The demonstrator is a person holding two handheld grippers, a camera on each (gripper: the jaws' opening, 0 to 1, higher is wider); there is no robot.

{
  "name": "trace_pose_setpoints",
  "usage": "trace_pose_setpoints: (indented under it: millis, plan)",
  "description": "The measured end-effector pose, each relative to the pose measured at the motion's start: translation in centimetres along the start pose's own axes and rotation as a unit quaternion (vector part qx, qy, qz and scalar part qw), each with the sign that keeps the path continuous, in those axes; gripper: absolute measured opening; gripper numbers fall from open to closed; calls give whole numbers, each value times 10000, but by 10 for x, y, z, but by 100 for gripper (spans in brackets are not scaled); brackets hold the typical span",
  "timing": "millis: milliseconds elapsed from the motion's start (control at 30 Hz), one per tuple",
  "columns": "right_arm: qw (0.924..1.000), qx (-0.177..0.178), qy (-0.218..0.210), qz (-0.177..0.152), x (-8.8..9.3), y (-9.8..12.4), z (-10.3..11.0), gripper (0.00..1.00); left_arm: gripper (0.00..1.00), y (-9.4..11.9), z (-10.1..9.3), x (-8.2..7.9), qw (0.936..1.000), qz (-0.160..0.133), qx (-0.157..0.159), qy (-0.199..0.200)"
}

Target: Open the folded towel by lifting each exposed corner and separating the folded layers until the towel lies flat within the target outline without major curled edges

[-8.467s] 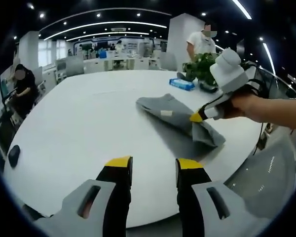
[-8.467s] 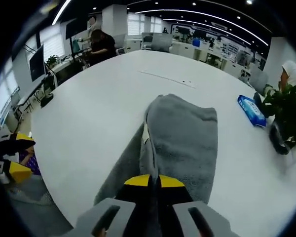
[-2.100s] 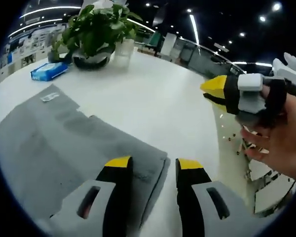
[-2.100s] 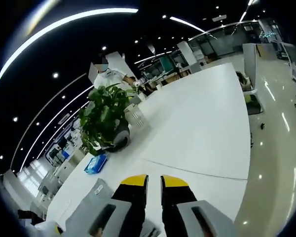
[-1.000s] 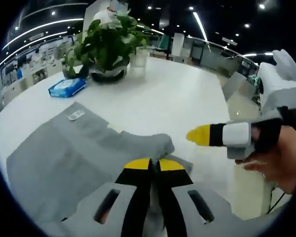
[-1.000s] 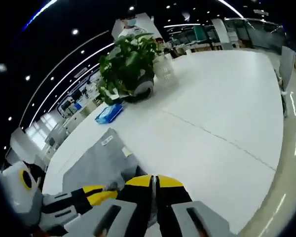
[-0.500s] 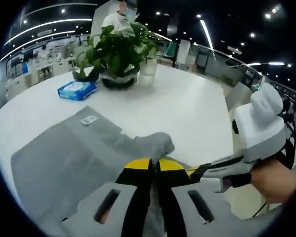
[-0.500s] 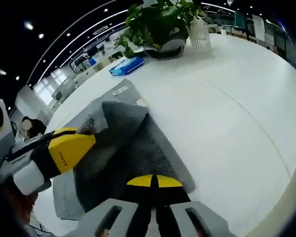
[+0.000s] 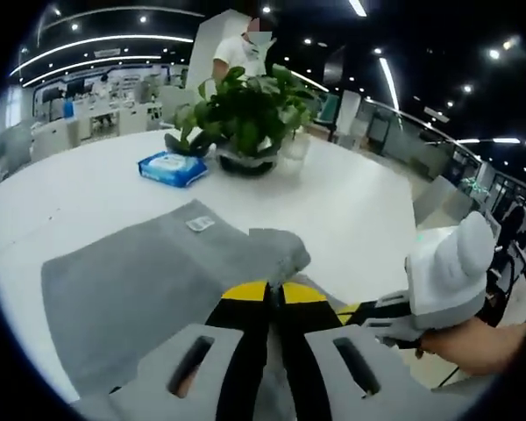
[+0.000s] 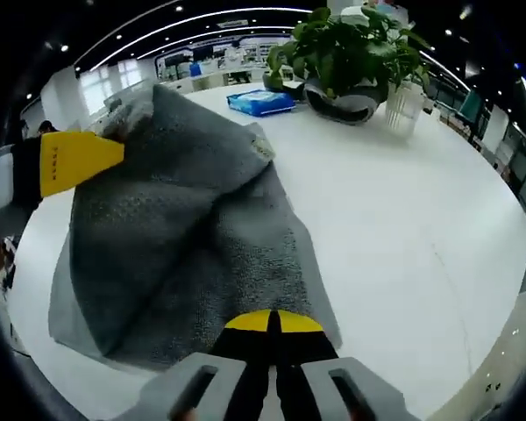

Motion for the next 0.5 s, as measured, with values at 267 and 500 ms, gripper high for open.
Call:
trace_pose_setpoints:
  millis: [267, 500]
  plan:
    - [9986, -316, 181, 384, -5, -1, -5, 0, 3, 17, 9, 3, 9999, -61, -95, 94]
    - [9966, -625, -10, 531, -5, -1, -8, 0, 3, 37, 23, 8, 9994, -157, -263, 189]
Point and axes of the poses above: the point that each gripper's makers call its tool centre point, and the gripper's own axes: y roughly backward along the fingers, z roughly to its left, x roughly out of its underside, the point moved 5 cm from there along y, roughly backward along the fingers, and after that the axes turned 10 degrees about z, right-handed, at the moved point
